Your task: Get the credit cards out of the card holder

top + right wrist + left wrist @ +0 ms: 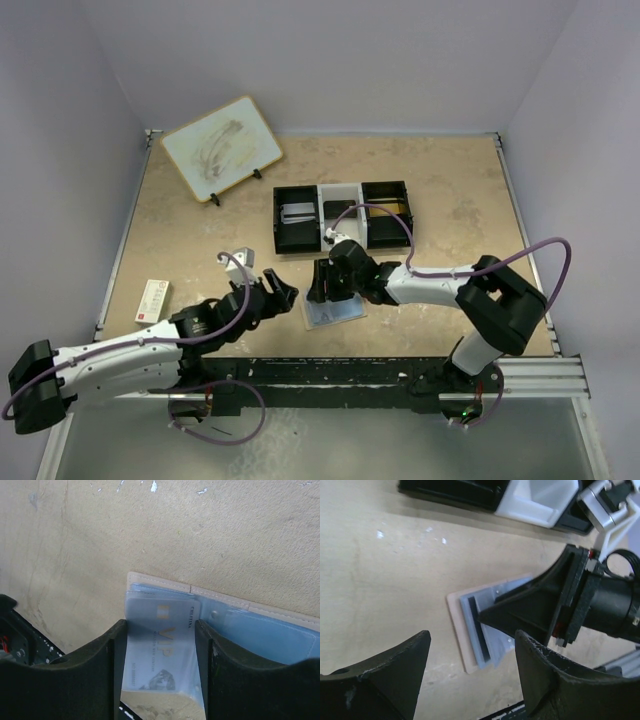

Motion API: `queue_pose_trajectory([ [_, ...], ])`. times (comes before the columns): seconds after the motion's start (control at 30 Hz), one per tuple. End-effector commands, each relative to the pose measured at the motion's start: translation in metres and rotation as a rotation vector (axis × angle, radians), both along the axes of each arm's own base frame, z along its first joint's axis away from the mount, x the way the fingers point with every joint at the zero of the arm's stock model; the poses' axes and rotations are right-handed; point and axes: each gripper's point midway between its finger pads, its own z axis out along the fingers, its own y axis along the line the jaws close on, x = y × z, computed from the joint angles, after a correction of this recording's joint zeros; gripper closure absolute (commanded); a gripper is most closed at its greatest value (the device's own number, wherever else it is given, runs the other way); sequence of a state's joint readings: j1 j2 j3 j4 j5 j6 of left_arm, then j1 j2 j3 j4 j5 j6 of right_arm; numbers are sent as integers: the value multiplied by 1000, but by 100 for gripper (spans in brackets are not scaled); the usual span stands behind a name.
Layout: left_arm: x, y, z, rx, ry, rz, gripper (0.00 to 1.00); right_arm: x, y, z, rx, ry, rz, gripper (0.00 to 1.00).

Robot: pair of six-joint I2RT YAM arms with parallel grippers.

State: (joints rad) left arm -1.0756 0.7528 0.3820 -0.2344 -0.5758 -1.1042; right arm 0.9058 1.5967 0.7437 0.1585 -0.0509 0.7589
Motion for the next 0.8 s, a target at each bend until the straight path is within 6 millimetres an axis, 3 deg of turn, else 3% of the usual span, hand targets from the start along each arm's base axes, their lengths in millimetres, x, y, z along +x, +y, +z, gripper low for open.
queue_pose_trajectory([
  [0.0,-14,-52,13,-196,-23,-209,34,-5,-7,-9,-11,30,-1,49],
  [0.17,-23,-72,-3,-241,22,-285,37,-3,-10,-9,-9,31,-7,49],
  [0.37,-22,-88,-3,-320,14,-302,45,-3,-11,-10,-5,34,-9,49],
  [0.67,-15,-85,-32,-277,72,-230,53,-3,-12,-11,-6,38,-9,49],
  [0.77,-13,-85,-33,-285,72,-220,54,-4,-12,-12,-5,40,-10,49],
])
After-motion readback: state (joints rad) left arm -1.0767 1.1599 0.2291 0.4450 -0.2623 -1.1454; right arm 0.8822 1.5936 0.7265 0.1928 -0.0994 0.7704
